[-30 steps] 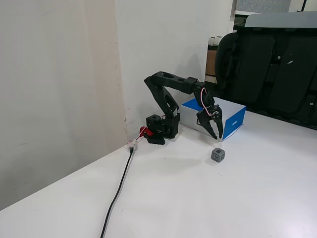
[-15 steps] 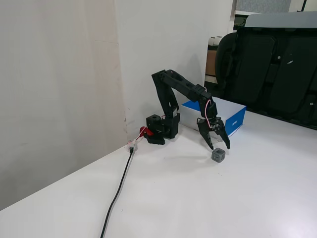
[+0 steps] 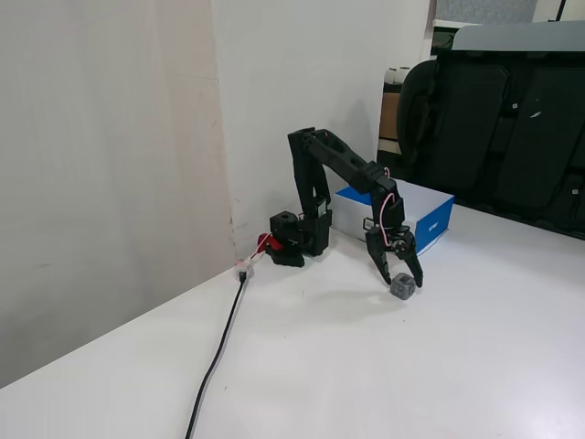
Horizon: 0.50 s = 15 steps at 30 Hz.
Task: Pick the gray block and keep it in the box.
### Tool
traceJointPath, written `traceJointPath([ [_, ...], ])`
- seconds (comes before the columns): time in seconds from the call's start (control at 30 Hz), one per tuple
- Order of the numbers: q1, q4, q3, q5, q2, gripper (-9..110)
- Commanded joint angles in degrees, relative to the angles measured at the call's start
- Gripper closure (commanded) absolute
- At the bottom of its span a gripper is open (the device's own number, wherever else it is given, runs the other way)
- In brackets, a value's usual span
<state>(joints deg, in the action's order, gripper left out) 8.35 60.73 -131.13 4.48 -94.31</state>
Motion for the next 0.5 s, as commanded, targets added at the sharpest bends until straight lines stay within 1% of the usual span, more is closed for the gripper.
traceJointPath([
  [0.0,-1.14,-0.70,3.78,-0.09,-0.53,76],
  [0.03,-1.41,-0.70,3.78,-0.09,-0.44,78],
  [0.07,-1.58,-0.70,3.87,-0.09,-0.18,83],
  [0.1,-1.58,-0.53,4.13,-0.09,0.18,85],
  [0.2,-1.58,-0.09,4.92,-0.09,1.32,99],
  [0.23,-1.58,0.18,5.36,-0.09,1.93,101],
  [0.4,-2.46,0.79,5.98,-0.09,0.79,101],
  [0.47,-2.81,3.25,7.12,0.00,-2.11,101],
])
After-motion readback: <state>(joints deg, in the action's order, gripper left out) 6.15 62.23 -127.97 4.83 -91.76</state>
